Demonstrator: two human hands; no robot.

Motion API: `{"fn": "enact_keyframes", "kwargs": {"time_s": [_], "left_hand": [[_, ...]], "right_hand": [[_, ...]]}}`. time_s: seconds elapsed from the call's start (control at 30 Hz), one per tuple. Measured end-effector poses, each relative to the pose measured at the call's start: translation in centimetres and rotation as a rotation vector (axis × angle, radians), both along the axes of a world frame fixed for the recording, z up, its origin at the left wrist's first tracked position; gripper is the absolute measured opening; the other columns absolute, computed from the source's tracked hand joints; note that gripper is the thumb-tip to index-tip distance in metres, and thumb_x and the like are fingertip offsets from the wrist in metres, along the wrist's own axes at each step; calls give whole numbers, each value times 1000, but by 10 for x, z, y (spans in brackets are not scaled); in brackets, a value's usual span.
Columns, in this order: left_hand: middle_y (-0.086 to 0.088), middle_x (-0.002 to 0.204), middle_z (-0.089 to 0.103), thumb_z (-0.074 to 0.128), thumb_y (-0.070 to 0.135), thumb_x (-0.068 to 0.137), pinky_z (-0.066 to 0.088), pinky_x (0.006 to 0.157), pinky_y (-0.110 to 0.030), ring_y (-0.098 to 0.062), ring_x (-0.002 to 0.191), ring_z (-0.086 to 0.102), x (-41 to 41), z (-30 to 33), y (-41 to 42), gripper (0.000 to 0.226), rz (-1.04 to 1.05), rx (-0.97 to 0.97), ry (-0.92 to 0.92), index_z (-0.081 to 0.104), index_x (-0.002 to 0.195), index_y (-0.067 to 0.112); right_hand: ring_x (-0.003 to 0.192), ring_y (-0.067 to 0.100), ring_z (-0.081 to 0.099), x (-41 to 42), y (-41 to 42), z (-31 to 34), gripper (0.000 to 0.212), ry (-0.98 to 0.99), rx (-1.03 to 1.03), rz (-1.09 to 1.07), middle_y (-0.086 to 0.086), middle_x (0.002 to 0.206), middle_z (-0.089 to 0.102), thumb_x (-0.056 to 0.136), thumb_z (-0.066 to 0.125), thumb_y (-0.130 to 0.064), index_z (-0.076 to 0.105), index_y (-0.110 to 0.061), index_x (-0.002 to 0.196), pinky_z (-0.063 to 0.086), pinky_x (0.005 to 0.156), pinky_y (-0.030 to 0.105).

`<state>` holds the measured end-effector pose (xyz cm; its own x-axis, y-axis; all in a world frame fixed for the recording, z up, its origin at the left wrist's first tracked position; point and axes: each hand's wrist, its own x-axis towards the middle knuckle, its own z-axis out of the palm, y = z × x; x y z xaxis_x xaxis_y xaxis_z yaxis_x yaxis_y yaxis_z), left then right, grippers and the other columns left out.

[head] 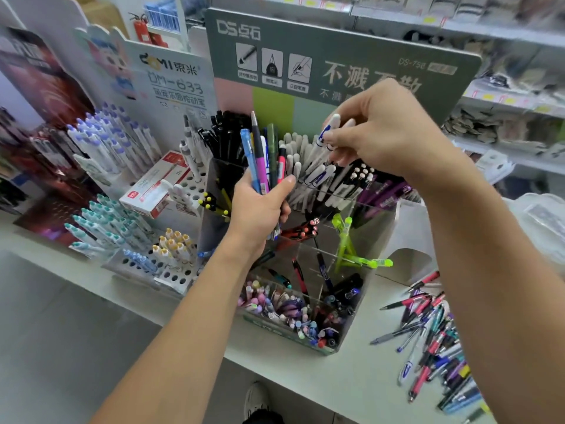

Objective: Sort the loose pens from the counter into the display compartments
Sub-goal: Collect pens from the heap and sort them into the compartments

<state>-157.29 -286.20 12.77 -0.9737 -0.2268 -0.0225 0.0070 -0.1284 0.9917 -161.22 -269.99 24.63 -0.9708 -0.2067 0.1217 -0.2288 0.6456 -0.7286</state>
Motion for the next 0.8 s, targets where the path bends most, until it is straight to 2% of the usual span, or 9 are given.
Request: {"fn": "enact_keyframes", "kwargs": {"time_s": [0.1, 0.23, 0.33, 0.4, 0.47, 0.6, 0.63, 0.73, 0.8], "left_hand": [[1, 68, 55, 71, 8, 92, 44, 44, -24, -10, 45, 48, -5, -3, -3, 20, 30, -91, 56, 56, 92, 21], [4, 70, 59, 74, 7, 89, 48, 52, -24, -10, 52, 53, -9, -4, 0, 27, 125, -196, 136, 58, 88, 28], [2, 70, 58, 74, 7, 89, 49, 53, -24, -9, 51, 53, -10, -5, 4, 25, 204, -141, 125, 56, 87, 25], [-2, 70, 58, 75, 8, 89, 48, 51, -24, -11, 50, 53, -10, -7, 3, 24, 210, -122, 114, 55, 87, 22], [-3, 70, 58, 75, 8, 89, 47, 50, -22, -12, 50, 53, -11, -8, 1, 26, 219, -131, 119, 55, 86, 23], [0, 70, 58, 76, 9, 88, 48, 50, -21, -11, 50, 54, -9, -8, 3, 28, 240, -163, 118, 53, 83, 24], [0, 70, 58, 76, 10, 88, 48, 50, -22, -12, 50, 54, -9, -8, 3, 28, 236, -163, 116, 53, 83, 24], [-4, 70, 58, 77, 11, 88, 46, 47, -23, -12, 46, 53, -10, -7, 2, 26, 215, -121, 104, 53, 86, 22], [-5, 69, 58, 77, 11, 88, 44, 46, -24, -12, 44, 51, -11, -7, 2, 25, 204, -106, 96, 54, 88, 20]], "right_hand": [[61, 18, 74, -2, -3, 1, 13, 38, 30, 14, 14, 70, 72, 93, 70, -7, 74, 1, 85, 62, 60, 27], [65, 24, 71, -6, -23, -3, 20, 89, 338, 77, 13, 70, 71, 94, 66, -10, 71, -1, 76, 61, 61, 38], [63, 18, 55, -7, -23, -4, 20, 108, 439, 83, 1, 69, 61, 93, 70, -19, 66, -9, 77, 43, 57, 29], [78, 17, 53, -1, -14, -3, 26, 91, 460, 104, -6, 87, 55, 84, 82, -27, 62, -18, 99, 41, 68, 27], [92, 20, 53, 1, -6, -7, 70, 72, 528, 95, -6, 100, 51, 70, 93, -23, 54, -21, 129, 44, 77, 31], [83, 27, 61, -4, -10, -29, 40, 127, 594, 41, 0, 86, 59, 72, 89, -10, 53, -20, 87, 51, 68, 37], [83, 26, 63, -4, -10, -31, 34, 143, 529, 34, 1, 87, 63, 76, 87, -11, 57, -20, 89, 53, 70, 37], [77, 11, 66, -1, -13, -27, 45, 214, 245, 3, -4, 84, 69, 84, 82, -21, 62, -20, 124, 55, 76, 30], [80, 14, 65, -1, -13, -29, 61, 222, 296, 32, -4, 85, 66, 87, 79, -19, 51, -26, 140, 57, 78, 36]]}}
